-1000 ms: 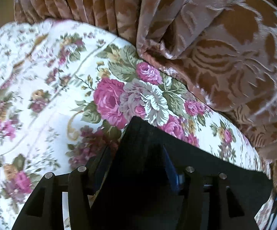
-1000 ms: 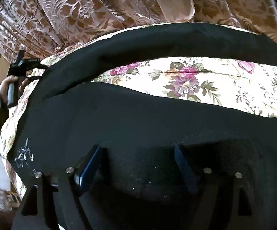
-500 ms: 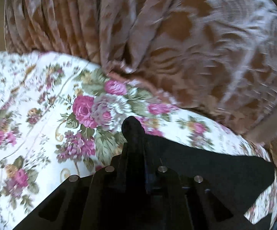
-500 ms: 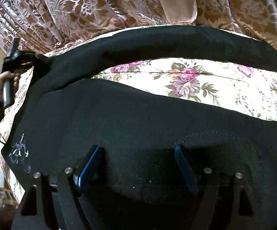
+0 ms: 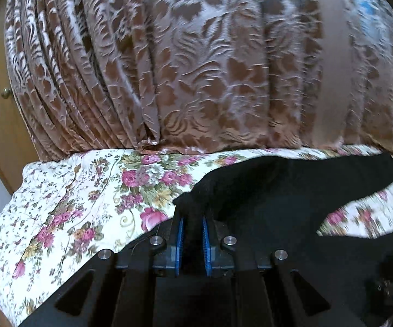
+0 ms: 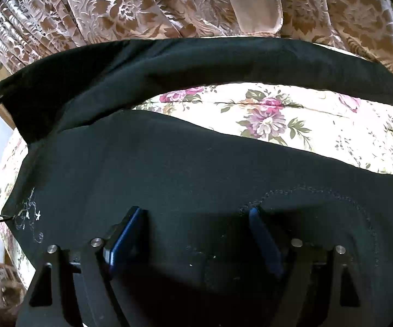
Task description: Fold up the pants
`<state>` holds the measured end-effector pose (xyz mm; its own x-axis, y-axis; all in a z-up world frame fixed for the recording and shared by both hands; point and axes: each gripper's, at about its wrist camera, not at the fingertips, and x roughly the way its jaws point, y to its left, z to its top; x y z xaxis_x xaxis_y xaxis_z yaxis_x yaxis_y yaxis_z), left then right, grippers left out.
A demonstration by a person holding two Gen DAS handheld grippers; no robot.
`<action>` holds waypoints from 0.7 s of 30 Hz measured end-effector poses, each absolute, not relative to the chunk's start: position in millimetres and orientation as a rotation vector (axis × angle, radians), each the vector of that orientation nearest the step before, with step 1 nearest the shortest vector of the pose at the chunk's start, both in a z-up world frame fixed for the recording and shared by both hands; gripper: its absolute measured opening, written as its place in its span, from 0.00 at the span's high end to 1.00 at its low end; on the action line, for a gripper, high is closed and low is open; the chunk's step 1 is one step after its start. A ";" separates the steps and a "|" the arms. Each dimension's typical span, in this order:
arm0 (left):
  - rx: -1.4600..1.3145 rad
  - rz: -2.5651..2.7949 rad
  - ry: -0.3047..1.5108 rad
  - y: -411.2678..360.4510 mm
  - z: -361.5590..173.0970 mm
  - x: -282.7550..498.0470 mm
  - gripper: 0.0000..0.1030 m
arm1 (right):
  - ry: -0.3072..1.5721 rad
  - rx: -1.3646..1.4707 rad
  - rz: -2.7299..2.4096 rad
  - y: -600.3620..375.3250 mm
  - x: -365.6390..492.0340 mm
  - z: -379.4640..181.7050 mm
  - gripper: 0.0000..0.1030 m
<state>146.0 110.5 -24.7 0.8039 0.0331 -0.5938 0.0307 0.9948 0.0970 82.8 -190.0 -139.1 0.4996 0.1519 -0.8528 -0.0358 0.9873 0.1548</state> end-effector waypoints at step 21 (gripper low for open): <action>0.105 -0.053 0.626 102.2 -33.2 76.2 0.89 | 1.097 0.230 0.146 -208.7 120.2 -110.1 0.27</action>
